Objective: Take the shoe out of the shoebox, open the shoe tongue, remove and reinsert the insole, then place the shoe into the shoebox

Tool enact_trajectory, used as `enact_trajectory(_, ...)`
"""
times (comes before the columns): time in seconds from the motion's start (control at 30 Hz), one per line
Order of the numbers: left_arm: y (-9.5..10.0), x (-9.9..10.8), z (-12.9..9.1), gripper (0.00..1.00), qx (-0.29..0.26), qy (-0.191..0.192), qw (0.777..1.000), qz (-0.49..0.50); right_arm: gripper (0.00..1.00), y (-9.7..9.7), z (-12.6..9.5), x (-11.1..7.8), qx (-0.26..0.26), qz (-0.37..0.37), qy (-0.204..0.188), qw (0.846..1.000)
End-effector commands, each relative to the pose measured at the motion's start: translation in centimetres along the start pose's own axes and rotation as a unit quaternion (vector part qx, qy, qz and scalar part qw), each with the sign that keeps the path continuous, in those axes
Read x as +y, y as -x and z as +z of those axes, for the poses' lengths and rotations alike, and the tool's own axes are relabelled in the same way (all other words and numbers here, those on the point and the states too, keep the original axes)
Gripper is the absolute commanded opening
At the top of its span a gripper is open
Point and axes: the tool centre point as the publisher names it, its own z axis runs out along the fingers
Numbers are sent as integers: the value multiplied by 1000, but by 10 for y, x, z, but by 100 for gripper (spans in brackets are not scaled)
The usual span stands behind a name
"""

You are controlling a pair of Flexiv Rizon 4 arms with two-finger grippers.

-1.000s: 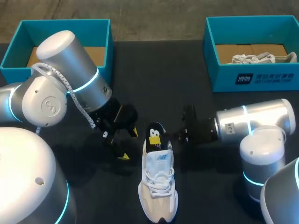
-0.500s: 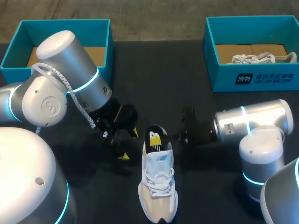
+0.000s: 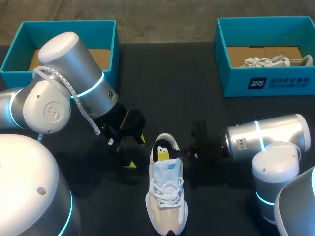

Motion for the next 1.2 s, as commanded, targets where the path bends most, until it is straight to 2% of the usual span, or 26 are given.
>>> enact_trajectory(0.03, -2, 0, 0, 100, -2, 1, 1000, 0, 0, 0, 1, -1, 0, 1, 3, 1000)
enact_trajectory(0.1, -2, 0, 0, 100, -2, 1, 1000, 0, 0, 0, 1, 1, 2, 1, 2, 1000)
enact_trajectory(0.13, -2, 0, 0, 100, -2, 1, 1000, 0, 5, 0, 2, 3, 2, 1, 1, 1000)
enact_trajectory(0.17, -2, 0, 0, 100, -2, 1, 1000, 0, 25, 0, 2, 4, 3, -1, 0, 1000)
enact_trajectory(0.2, -2, 0, 0, 100, -2, 1, 1000, 0, 40, 0, 2, 6, 3, -2, 0, 1000)
enact_trajectory(0.27, -2, 0, 0, 100, -2, 1, 1000, 0, 45, -1, 1, 10, 2, -6, -2, 1000)
enact_trajectory(0.63, -2, 0, 0, 100, -2, 1, 1000, 0, 34, 1, -2, 23, -1, -14, -4, 1000)
enact_trajectory(0.77, -2, 0, 0, 100, -2, 1, 1000, 0, 15, 1, -2, 23, -1, -15, -4, 1000)
enact_trajectory(0.8, -2, 0, 0, 100, -2, 1, 1000, 0, 0, 2, -1, 24, 0, -14, -4, 1000)
enact_trajectory(1.0, -2, 0, 0, 100, -2, 1, 1000, 0, 0, 5, 0, 23, 1, -8, -6, 1000)
enact_trajectory(1.2, -2, 0, 0, 100, -2, 1, 1000, 0, 0, 8, 3, 14, 4, 8, -9, 1000)
